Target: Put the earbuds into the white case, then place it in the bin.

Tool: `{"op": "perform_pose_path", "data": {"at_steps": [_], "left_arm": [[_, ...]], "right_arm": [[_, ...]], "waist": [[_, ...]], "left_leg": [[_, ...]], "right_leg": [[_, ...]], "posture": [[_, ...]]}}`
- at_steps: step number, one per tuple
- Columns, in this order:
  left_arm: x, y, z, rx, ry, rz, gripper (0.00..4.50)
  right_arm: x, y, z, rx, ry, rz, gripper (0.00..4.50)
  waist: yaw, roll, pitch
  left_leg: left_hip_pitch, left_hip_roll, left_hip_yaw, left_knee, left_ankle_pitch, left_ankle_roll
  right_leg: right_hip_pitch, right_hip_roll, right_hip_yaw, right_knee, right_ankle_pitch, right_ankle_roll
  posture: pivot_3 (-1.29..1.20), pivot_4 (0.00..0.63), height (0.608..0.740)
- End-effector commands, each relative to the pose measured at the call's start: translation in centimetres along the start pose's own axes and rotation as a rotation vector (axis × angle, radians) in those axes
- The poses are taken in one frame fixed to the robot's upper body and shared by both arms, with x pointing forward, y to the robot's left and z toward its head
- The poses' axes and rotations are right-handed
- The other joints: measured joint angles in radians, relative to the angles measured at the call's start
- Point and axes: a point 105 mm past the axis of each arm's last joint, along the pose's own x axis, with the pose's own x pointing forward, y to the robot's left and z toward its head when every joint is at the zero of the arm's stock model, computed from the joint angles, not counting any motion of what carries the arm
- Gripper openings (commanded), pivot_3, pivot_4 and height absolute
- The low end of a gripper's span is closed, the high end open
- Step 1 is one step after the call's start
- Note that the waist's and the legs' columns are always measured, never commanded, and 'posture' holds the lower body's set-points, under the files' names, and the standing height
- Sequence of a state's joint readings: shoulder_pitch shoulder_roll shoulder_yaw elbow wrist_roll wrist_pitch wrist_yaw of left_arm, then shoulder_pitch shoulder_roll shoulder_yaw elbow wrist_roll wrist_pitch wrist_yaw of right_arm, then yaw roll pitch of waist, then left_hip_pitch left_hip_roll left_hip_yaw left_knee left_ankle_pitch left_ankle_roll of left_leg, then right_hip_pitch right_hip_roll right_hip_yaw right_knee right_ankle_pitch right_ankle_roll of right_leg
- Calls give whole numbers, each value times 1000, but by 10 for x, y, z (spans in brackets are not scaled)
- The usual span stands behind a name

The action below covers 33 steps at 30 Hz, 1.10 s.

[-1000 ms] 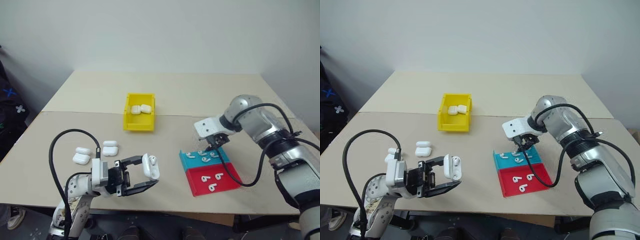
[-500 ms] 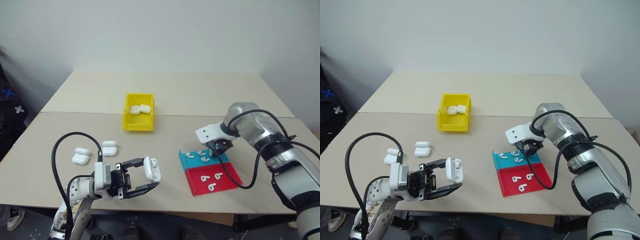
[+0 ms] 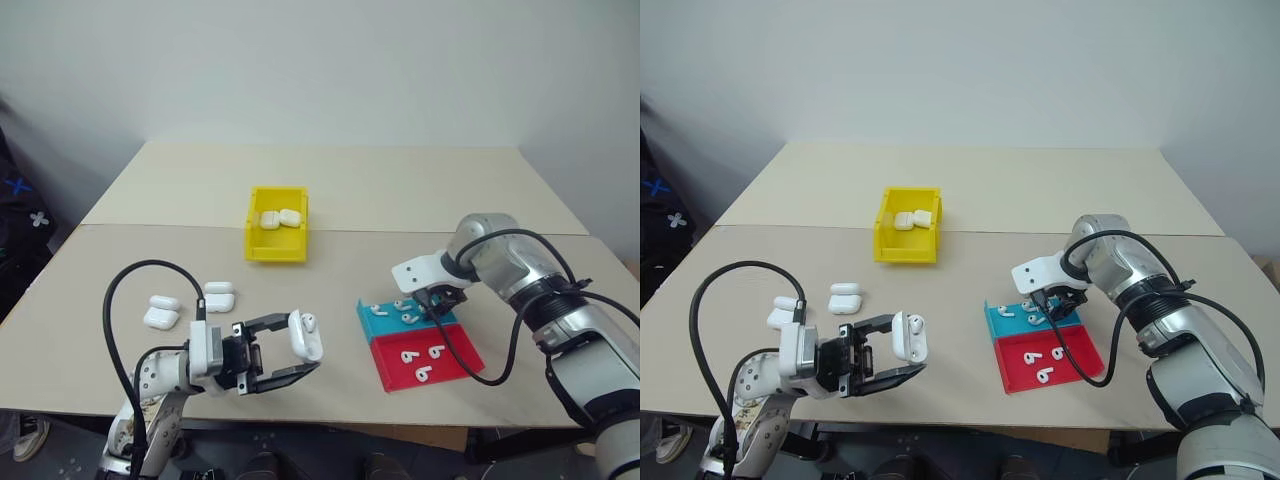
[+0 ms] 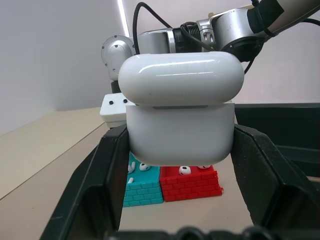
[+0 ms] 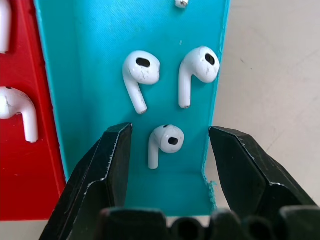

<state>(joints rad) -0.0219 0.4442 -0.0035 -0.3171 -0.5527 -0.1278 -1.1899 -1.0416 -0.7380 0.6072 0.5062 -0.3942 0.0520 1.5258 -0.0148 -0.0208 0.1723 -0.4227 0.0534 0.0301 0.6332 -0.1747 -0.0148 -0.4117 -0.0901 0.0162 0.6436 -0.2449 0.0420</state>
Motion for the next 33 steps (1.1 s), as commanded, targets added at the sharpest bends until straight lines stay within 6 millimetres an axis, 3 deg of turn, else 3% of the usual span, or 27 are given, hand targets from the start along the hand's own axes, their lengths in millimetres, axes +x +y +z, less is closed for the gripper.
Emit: {"op": "perform_pose_path", "data": {"at_steps": [1, 17, 22, 33], "left_arm": [[3, -1, 6, 24, -20, -17, 2756], [3, -2, 5, 24, -6, -16, 2756], [3, -2, 5, 23, -7, -18, 2756], [3, -1, 5, 25, -7, -18, 2756]], "right_arm": [[-9, -4, -7, 27, 13, -36, 2932], [-8, -2, -7, 28, 11, -29, 2932], [-9, -1, -6, 26, 1, -31, 1753], [-9, -1, -6, 22, 0, -35, 1753]], "waist": [[0, 0, 0], [0, 0, 0], [0, 0, 0], [0, 0, 0]], "left_leg": [[0, 0, 0, 0, 0, 0], [0, 0, 0, 0, 0, 0], [0, 0, 0, 0, 0, 0], [0, 0, 0, 0, 0, 0]], "right_leg": [[0, 0, 0, 0, 0, 0], [0, 0, 0, 0, 0, 0], [0, 0, 0, 0, 0, 0], [0, 0, 0, 0, 0, 0]], "posture": [[0, 150, 740], [0, 150, 740], [0, 150, 740], [0, 150, 740]]}}
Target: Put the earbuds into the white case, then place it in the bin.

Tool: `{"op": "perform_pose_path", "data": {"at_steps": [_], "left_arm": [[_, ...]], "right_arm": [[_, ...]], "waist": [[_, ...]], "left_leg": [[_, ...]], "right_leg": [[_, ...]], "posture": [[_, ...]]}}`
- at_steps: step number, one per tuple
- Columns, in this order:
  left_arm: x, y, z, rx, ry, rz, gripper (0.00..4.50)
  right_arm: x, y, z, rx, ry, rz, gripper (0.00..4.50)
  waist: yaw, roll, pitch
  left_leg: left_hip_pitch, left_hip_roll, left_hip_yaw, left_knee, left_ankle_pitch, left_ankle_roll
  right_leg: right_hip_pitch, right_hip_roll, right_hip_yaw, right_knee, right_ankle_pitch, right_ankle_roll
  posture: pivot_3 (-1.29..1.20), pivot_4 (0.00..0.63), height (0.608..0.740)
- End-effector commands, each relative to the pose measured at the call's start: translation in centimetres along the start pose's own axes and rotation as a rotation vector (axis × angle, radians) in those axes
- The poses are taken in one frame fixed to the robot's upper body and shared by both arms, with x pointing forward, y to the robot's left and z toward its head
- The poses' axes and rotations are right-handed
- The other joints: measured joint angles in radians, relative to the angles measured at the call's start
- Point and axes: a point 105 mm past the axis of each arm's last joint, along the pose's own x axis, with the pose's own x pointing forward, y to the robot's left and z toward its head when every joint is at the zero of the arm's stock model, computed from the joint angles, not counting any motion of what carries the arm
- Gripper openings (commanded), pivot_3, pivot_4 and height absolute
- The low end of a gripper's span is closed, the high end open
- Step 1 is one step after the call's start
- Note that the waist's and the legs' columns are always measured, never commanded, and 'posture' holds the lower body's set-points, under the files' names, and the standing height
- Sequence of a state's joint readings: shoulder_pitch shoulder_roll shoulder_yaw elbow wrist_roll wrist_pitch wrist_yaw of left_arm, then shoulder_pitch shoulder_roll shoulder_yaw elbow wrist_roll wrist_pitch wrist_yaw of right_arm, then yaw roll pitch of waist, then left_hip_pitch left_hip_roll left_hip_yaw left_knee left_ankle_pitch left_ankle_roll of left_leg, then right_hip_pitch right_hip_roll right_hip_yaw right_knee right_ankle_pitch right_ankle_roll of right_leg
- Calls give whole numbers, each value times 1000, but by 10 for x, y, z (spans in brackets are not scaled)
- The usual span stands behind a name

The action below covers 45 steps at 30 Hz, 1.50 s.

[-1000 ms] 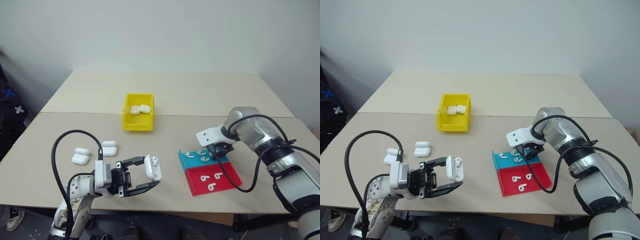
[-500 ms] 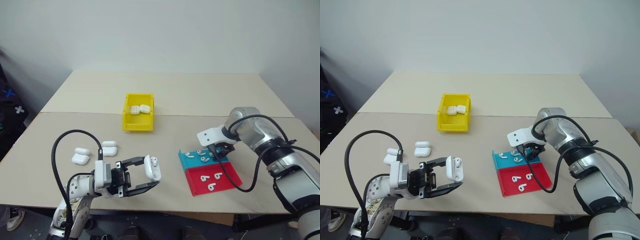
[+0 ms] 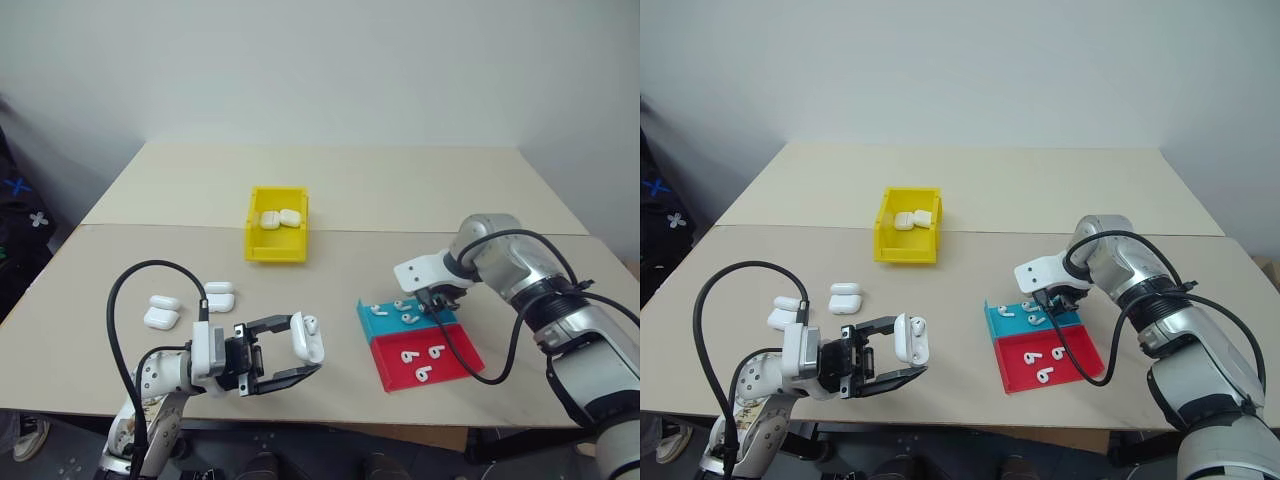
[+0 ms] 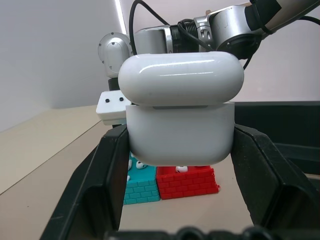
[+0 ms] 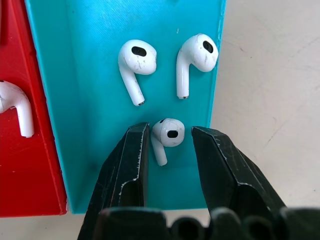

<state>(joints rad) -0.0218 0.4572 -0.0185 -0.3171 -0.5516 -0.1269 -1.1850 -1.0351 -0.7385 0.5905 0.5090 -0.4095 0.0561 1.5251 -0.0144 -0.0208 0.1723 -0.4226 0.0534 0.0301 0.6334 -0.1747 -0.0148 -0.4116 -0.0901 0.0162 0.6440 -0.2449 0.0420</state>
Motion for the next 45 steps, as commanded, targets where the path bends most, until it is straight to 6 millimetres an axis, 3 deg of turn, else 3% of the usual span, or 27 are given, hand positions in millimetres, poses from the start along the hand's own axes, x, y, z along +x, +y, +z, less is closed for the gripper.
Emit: {"op": "perform_pose_path", "data": {"at_steps": [1, 22, 26, 34, 39, 45], "left_arm": [[2, 0, 7, 32, -17, -6, 2756], [1, 0, 5, 37, -9, 1, 2756], [1, 0, 5, 37, -8, 1, 2756], [1, 1, 5, 38, -5, -1, 2756], [2, 3, 9, 52, -17, -2, 2756], [6, 8, 22, 78, -66, 6, 2756]], "right_arm": [[-8, -1, -3, 7, -6, -26, 1753], [-4, 1, -5, -17, -1, -17, 1753], [-3, 0, -5, -18, 0, -24, 858], [-3, -1, -5, -20, -6, -35, 858], [-23, -7, 5, 8, -88, -99, 858], [-74, -11, 25, 92, -334, -238, 858]], "waist": [[0, 0, 0], [0, 0, 0], [0, 0, 0], [0, 0, 0], [0, 0, 0], [1, 0, 0]], "left_leg": [[0, 0, 0, 0, 0, 0], [0, 0, 0, 0, 0, 0], [0, 0, 0, 1, 0, 0], [1, 0, 0, 1, 0, 0], [1, 0, 0, 1, 0, 0], [1, 0, 0, 1, 0, 0]], "right_leg": [[0, 0, 0, 0, 0, 0], [0, 0, 0, 1, 0, 0], [0, 0, 0, 1, 0, 0], [1, 0, 0, 1, 0, 0], [1, 0, 0, 1, 0, 0], [1, 0, 0, 1, 0, 0]], "posture": [[0, 150, 740], [0, 150, 740], [0, 150, 740], [0, 150, 740], [0, 150, 740], [0, 150, 740]]}}
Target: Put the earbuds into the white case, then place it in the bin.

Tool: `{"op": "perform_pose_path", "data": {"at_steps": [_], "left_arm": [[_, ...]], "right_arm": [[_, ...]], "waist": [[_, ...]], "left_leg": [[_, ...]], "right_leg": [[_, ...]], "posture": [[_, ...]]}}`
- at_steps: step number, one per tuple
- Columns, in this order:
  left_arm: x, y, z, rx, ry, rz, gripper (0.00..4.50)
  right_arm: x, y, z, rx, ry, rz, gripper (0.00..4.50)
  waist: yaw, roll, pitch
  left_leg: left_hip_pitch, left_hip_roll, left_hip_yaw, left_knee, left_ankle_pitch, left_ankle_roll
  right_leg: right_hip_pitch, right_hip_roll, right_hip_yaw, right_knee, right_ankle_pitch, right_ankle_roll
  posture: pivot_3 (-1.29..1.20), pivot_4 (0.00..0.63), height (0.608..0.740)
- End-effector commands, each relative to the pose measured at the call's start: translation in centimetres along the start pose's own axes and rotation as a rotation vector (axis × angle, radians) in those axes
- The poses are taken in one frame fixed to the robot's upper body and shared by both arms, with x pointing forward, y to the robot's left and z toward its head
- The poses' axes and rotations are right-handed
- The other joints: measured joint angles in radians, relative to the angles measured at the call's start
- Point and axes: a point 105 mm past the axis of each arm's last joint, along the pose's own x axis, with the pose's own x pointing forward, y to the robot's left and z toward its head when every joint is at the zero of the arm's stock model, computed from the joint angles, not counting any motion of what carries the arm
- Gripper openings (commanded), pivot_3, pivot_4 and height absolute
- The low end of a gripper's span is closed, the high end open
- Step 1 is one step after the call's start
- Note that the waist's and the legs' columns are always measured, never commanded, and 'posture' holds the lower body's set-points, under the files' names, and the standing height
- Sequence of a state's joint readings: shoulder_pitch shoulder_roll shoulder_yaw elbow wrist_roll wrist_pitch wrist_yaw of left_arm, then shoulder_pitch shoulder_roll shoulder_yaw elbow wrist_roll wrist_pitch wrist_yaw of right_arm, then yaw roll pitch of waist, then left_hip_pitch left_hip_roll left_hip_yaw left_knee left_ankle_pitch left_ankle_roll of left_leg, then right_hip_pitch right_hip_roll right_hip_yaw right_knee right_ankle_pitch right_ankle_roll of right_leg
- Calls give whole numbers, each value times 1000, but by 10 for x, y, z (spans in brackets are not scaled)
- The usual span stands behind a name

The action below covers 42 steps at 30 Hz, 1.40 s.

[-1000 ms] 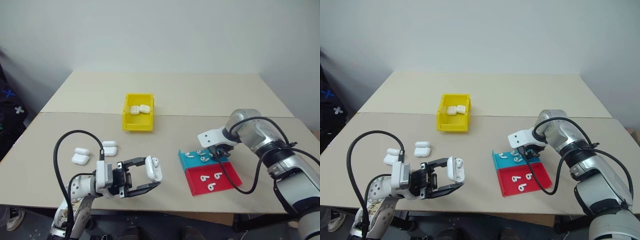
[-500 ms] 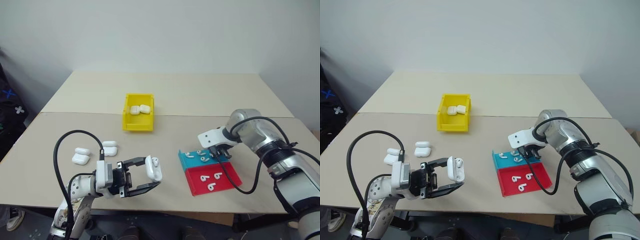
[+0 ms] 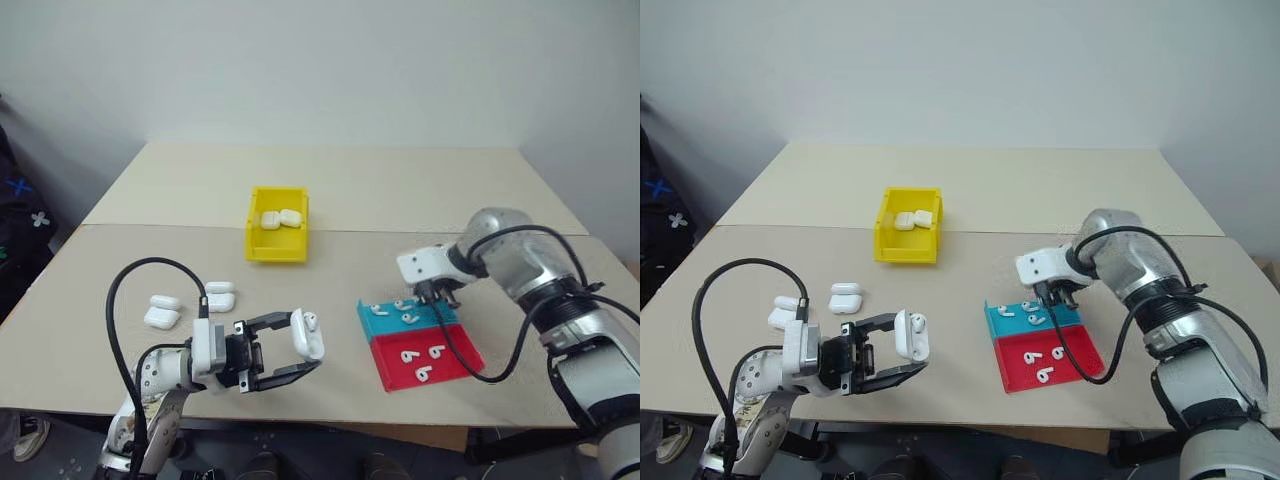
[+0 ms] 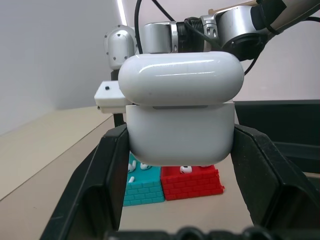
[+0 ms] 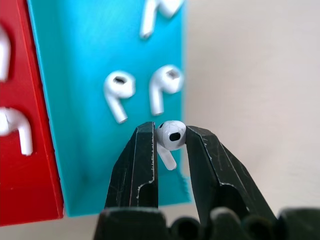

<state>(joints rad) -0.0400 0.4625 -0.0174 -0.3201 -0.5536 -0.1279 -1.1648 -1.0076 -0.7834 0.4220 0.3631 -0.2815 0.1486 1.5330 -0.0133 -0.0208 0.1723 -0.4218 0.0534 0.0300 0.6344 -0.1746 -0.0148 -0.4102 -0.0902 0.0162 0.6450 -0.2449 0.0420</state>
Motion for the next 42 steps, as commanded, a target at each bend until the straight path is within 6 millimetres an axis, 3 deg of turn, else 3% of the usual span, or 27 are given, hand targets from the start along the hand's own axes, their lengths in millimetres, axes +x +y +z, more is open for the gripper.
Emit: {"op": "perform_pose_path", "data": {"at_steps": [1, 3, 5, 8, 14, 20, 30, 42], "left_arm": [[6, 6, 22, 66, -75, -2, 2756], [9, 10, 28, 85, -89, -1, 2756], [10, 11, 30, 94, -93, -3, 2756], [12, 19, 37, 98, -125, 5, 2756], [21, 37, 41, 88, -176, 21, 2756], [31, 46, 45, 64, -197, 26, 2756], [44, 51, 45, 64, -230, 10, 2756], [54, 57, 47, 74, -245, 0, 2756]], "right_arm": [[-48, -8, 30, 70, -260, -132, 858], [-75, -8, 47, 128, -436, -202, 858], [-85, -5, 53, 166, -501, -220, 858], [-121, 4, 79, 289, -789, -251, 858], [-150, 32, 112, 405, -1166, -104, 858], [-143, 42, 120, 506, -1263, -8, 858], [-120, 48, 142, 503, -1304, -7, 858], [-117, 58, 155, 444, -1339, 45, 858]], "waist": [[1, 0, 0], [3, 0, 0], [3, 0, 0], [2, 0, 0], [1, 0, 0], [1, 0, 0], [0, 0, 0], [-1, 0, 0]], "left_leg": [[0, 0, 0, 0, 0, 0], [0, 0, 0, 0, 0, 0], [0, 0, -1, 0, 0, 0], [1, 0, -1, 0, 0, 0], [2, 0, -2, 1, 0, 0], [1, 0, -2, 1, 0, 0], [0, 0, -3, 1, 0, 1], [0, 0, -3, 1, 0, 1]], "right_leg": [[0, 0, 0, 0, 0, 0], [0, 0, 0, 0, 0, 0], [0, 0, 0, 0, 0, 0], [3, 0, -1, -1, 0, 0], [4, 0, -1, 0, 0, 0], [4, 0, -2, 0, 0, 0], [4, 1, -2, -1, 0, 1], [4, 1, -2, -2, 1, 1]], "posture": [[0, 150, 740], [0, 150, 740], [0, 150, 740], [0, 150, 740], [0, 150, 740], [0, 150, 740], [0, 150, 740], [0, 150, 740]]}}
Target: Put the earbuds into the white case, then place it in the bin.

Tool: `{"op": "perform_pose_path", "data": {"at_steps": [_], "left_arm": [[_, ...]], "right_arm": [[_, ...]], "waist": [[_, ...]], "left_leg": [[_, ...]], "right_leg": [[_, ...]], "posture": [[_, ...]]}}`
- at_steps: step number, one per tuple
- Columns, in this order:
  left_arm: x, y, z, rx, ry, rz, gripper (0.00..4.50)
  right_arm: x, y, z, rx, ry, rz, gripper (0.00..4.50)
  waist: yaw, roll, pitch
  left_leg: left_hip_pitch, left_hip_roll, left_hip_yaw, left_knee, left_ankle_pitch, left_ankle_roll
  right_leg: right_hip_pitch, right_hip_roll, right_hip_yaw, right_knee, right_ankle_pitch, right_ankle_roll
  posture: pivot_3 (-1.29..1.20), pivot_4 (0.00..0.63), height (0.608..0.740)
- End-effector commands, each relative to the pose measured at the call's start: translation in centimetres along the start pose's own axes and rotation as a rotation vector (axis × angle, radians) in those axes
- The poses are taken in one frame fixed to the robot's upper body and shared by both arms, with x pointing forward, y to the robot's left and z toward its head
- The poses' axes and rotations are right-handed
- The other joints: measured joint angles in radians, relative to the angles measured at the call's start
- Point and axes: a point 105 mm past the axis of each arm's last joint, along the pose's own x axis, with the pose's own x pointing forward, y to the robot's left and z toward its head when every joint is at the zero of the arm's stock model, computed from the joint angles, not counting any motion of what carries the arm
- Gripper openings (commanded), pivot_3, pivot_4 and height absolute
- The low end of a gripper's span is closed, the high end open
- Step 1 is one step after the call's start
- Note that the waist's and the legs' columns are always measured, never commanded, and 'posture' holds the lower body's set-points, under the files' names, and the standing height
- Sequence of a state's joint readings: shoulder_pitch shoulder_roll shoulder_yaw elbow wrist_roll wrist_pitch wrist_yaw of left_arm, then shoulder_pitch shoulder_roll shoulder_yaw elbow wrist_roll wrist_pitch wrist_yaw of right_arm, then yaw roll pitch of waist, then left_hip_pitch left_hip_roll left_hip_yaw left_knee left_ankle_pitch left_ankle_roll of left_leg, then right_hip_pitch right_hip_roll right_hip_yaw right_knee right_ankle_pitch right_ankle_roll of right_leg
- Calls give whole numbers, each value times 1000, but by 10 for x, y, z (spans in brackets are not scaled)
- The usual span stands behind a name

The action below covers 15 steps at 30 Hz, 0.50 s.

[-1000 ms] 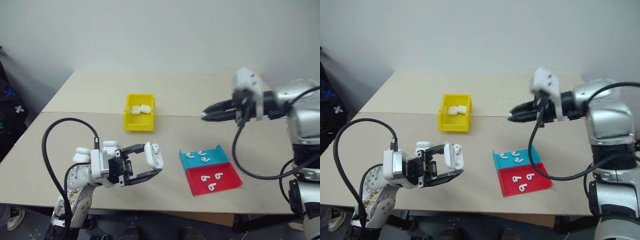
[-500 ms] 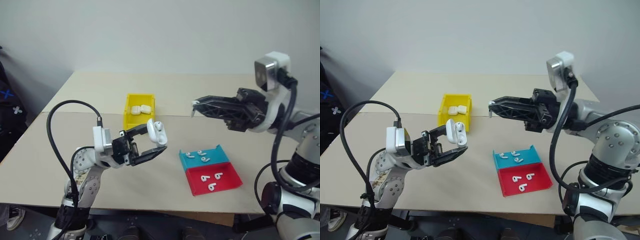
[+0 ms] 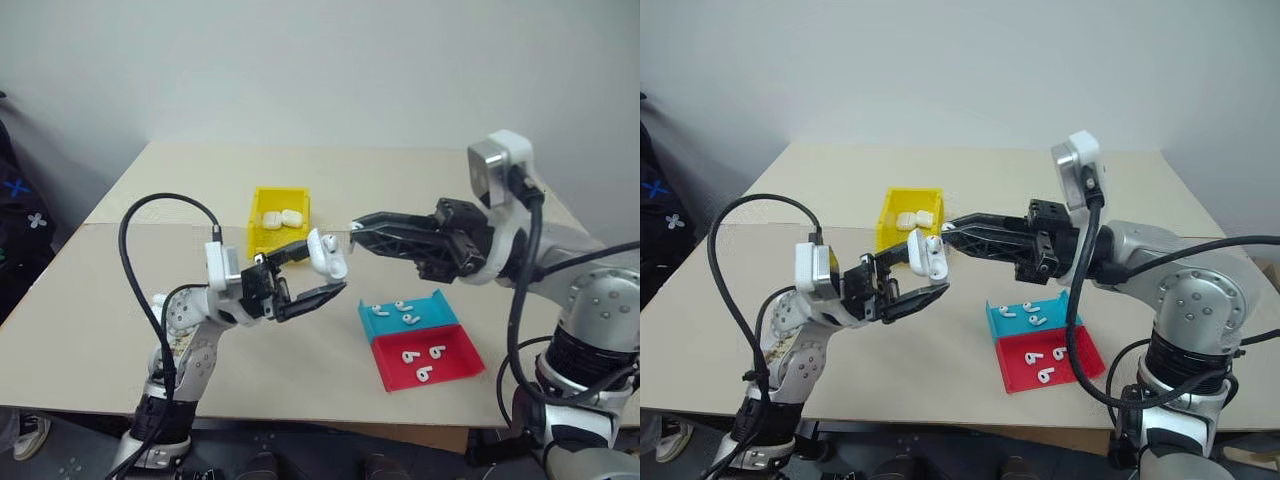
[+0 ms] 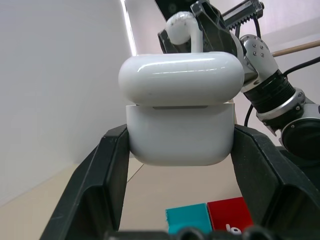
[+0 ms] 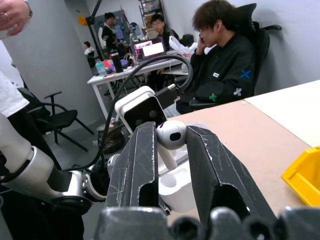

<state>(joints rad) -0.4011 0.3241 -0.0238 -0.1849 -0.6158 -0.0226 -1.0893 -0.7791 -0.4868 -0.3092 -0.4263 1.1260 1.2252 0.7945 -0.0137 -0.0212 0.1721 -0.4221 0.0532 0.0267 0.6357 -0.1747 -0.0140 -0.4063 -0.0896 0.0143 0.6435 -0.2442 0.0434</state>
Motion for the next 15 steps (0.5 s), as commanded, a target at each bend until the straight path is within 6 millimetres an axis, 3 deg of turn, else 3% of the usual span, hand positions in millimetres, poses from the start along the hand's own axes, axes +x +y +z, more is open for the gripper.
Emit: {"op": "perform_pose_path", "data": {"at_steps": [1, 15], "left_arm": [[8, 0, 10, 44, -31, -25, 2756], [10, -2, 12, 44, -48, -37, 2756]], "right_arm": [[3, 12, 7, -62, -17, 44, 858], [3, 4, -5, -84, 15, -5, 858]], "waist": [[0, 0, 0], [0, 0, 0]], "left_leg": [[0, 0, 0, 0, 0, 0], [0, 0, 0, 0, 0, 0]], "right_leg": [[0, 0, 0, 0, 0, 0], [0, 0, 0, -1, 0, 0]], "posture": [[0, 150, 740], [0, 150, 740]]}}
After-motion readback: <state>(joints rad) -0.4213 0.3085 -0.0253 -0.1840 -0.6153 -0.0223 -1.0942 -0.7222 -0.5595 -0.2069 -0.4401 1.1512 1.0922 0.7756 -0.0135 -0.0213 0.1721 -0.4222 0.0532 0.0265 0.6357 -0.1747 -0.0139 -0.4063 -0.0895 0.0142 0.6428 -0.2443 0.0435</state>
